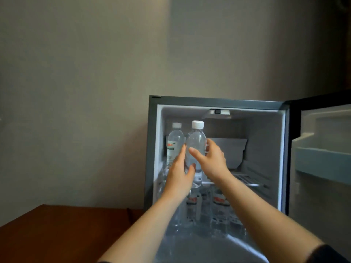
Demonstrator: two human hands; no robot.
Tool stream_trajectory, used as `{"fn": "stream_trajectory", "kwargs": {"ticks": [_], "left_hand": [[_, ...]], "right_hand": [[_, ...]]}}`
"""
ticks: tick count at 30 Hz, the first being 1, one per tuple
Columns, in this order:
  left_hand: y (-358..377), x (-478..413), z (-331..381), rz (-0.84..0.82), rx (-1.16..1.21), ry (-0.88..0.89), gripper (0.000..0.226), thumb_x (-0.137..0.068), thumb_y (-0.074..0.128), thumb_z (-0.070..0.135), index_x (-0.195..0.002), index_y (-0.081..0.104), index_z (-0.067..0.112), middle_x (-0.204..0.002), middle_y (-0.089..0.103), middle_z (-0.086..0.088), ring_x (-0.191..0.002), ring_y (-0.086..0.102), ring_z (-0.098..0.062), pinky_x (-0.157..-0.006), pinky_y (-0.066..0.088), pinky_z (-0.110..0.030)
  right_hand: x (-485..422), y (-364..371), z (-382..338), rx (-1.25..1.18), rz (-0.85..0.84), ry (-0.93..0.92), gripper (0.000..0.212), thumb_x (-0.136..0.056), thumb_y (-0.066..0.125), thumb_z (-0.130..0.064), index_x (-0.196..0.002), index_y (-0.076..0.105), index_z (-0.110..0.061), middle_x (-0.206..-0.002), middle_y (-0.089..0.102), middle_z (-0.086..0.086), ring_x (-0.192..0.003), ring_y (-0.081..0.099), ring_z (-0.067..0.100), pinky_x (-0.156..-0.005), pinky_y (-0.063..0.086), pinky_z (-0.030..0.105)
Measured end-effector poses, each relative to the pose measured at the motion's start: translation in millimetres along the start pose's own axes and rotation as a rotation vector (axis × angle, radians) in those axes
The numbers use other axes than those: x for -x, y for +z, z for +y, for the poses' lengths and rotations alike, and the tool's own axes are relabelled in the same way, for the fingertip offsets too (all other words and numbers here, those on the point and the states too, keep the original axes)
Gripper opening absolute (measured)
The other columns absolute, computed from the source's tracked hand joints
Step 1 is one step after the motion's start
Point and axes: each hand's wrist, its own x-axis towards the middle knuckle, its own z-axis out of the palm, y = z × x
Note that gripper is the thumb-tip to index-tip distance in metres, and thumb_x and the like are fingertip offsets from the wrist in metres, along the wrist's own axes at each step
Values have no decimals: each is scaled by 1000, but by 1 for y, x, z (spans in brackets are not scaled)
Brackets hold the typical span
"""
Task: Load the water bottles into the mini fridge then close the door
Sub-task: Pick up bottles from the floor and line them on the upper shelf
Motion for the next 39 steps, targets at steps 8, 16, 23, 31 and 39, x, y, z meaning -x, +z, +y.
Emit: {"fn": "stream_trajectory", "kwargs": {"ticks": [8, 16, 23, 31, 39], "left_hand": [[25, -12, -46, -88, -255, 53, 72, -98, 44, 25, -147, -6, 39, -158, 0, 14, -146, 13, -15, -118, 22, -37], [27, -10, -83, -81, -941, 240, 70, -85, 37, 52, -139, 40, 8, -146, 40, -3, -134, 37, -15, -102, 41, -33], [25, -2, -83, -144, -893, 191, 89, -71, -3, 62, -150, -9, 22, -158, -13, 5, -139, -24, -13, -113, -5, -31], [11, 3, -63, -302, -939, 83, 68, -99, 32, 43, -150, -8, 21, -158, -13, 4, -145, -17, -11, -120, -6, -35], [-46, 37, -25, -570, -838, -13, 41, -98, 37, 33, -133, 44, 12, -143, 43, -11, -130, 42, -28, -108, 36, -40]], "right_hand": [[-39, 7, 22, 56, 2, 136, 44, -86, 61, -46, -121, 54, -19, -120, 64, 5, -116, 56, 29, -100, 44, 45], [-59, 22, 34, 150, -44, 197, 48, -88, 59, -45, -128, 51, -20, -125, 62, 4, -119, 54, 28, -88, 40, 33], [-60, 36, 34, 178, -7, 189, 49, -87, 59, -47, -126, 51, -18, -123, 63, 5, -117, 56, 29, -86, 40, 33], [-29, 32, 41, 224, -67, 252, 45, -93, 56, -34, -131, 46, -11, -127, 59, 11, -116, 56, 30, -92, 44, 38], [19, 5, 16, 430, -186, 41, 23, -92, 52, -33, -102, 64, -16, -104, 69, 7, -97, 62, 31, -81, 51, 38]]}}
